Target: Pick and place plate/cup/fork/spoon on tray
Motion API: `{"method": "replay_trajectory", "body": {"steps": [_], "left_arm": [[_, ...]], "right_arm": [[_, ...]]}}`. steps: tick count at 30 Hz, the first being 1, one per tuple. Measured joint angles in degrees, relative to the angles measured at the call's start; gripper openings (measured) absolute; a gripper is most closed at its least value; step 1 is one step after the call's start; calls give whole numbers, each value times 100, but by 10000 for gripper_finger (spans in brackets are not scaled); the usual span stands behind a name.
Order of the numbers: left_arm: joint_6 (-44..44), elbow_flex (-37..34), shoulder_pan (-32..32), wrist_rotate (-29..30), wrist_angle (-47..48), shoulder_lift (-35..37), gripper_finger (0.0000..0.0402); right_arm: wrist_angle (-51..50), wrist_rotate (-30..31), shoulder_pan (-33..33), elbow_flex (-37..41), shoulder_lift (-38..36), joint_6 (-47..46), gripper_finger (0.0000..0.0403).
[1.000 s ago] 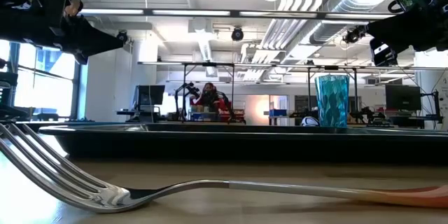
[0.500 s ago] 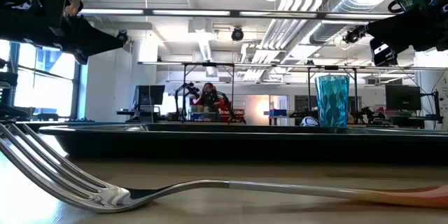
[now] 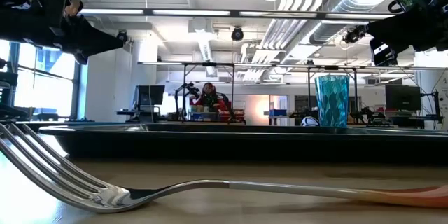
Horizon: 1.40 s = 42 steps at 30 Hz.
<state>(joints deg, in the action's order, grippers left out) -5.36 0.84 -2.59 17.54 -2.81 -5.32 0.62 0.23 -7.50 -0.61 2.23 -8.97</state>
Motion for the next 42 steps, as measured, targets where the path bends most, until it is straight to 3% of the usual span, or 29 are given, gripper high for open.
{"method": "replay_trajectory", "body": {"steps": [22,30,36,42], "left_arm": [[-7,0,-2,0,-2,1,3],[-456,-2,-2,0,-46,1,3],[-507,-4,-4,553,-790,0,3],[-456,-4,-4,516,-1088,2,3]], "right_arm": [[1,0,-1,-2,-1,0,0],[0,0,1,0,-1,0,0],[-1,0,0,-2,-2,0,0],[33,227,2,1,-1,4,0]]}}
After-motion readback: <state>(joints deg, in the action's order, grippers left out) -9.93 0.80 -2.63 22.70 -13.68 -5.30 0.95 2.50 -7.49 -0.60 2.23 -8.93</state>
